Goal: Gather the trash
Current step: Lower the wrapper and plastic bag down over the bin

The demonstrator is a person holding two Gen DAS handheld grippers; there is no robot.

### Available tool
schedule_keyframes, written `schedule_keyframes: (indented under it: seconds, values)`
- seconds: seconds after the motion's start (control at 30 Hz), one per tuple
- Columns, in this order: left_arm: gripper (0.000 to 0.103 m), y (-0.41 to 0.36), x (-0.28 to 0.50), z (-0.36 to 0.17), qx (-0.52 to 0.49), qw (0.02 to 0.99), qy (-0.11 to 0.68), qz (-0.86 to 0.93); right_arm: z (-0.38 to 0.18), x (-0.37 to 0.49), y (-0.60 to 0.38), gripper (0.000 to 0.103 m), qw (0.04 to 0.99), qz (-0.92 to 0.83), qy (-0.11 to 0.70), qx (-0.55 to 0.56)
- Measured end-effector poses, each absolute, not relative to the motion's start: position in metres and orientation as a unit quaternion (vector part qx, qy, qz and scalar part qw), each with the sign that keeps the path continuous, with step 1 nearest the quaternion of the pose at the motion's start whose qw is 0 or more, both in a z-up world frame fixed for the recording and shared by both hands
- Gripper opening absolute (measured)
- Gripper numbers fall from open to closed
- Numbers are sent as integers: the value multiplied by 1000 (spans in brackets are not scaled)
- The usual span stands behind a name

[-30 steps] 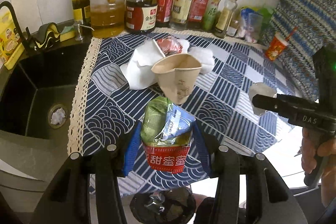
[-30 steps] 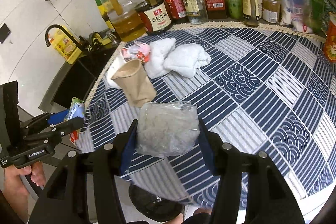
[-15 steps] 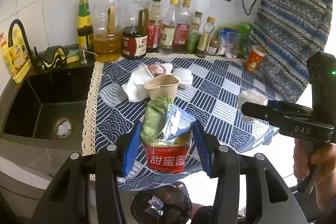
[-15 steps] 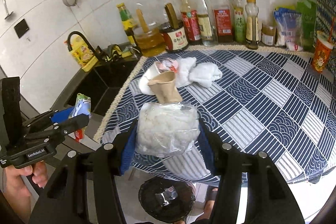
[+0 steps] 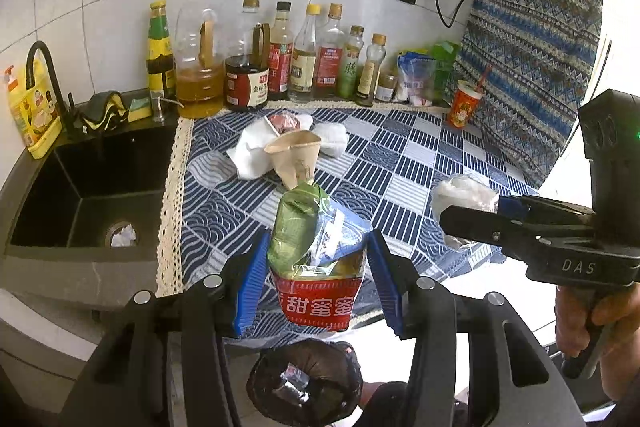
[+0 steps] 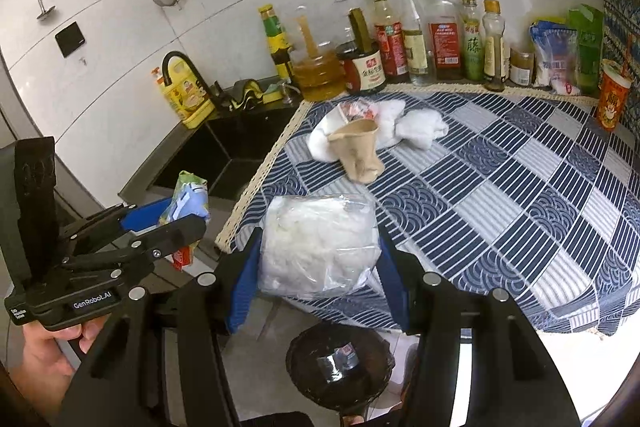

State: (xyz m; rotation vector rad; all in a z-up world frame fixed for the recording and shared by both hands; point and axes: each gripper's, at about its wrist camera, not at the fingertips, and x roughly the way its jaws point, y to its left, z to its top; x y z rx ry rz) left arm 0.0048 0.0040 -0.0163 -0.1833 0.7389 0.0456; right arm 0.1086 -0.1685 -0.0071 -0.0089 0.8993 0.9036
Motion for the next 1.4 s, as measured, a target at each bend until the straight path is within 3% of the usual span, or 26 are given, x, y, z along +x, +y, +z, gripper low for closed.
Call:
schedule_keyframes:
  seconds: [0.23,0.83,1.4]
  values:
    - [47,4,-2,-41,-112,919,378,19,-35,92,-166,55,785,424,451,-7]
    - [47,7,-16,-170,-175,845,506,15,-146,66,-155,55,720,423,548,-43]
    - [48,24,-14,-287,-239,763,599,44,-284,81,-151,55,618,358,700,7]
